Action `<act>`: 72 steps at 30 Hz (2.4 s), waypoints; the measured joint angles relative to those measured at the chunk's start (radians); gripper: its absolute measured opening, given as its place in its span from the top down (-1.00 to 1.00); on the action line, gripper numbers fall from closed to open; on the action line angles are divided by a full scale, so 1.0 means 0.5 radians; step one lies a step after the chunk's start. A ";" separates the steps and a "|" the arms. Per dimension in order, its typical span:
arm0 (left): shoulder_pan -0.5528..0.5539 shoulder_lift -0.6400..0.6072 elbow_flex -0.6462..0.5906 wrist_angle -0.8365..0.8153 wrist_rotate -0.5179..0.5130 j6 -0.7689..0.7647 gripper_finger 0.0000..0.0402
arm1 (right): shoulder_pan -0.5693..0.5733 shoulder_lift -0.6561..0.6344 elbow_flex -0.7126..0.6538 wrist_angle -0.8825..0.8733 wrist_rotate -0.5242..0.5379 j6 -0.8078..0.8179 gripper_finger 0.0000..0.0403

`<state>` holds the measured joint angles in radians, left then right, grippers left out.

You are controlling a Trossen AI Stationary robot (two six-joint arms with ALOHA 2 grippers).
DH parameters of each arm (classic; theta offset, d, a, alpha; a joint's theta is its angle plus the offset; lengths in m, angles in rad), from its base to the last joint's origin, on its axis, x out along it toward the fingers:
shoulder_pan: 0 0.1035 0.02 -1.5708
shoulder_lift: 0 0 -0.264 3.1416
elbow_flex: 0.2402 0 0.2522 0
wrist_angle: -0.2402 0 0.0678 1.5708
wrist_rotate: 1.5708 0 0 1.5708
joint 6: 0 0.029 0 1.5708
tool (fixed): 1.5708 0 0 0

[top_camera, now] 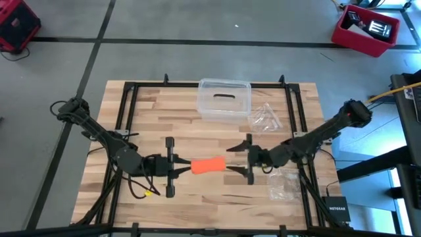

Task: Roll bandage
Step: Roll the orange bandage

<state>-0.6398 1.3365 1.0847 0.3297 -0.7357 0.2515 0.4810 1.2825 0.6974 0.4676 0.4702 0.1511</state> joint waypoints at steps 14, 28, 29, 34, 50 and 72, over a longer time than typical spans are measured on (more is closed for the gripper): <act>0.030 0.002 0.000 0.024 0.026 0.041 0.92 | -0.170 0.486 -0.039 0.837 -0.335 -0.228 -0.53; 0.032 0.002 -0.001 0.105 0.022 0.138 0.92 | -0.177 0.744 0.283 0.733 -0.457 -0.597 0.24; 0.032 0.002 0.000 0.107 0.023 0.138 0.92 | -0.177 0.744 0.287 0.700 -0.457 -0.594 0.37; 0.032 0.002 0.000 0.110 0.022 0.148 0.92 | -0.170 0.744 0.287 0.505 -0.459 -0.530 0.87; 0.147 0.002 -0.020 0.114 -0.024 0.494 0.92 | 0.226 0.744 0.504 0.263 -0.254 -0.687 0.99; 0.138 0.002 -0.374 0.152 -0.097 0.463 0.92 | 0.498 0.744 1.442 -0.598 0.150 -1.268 0.99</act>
<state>-0.5707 1.3376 0.8977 0.4055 -0.7843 0.4833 0.7302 1.6547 1.4185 0.1683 0.5452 -0.4829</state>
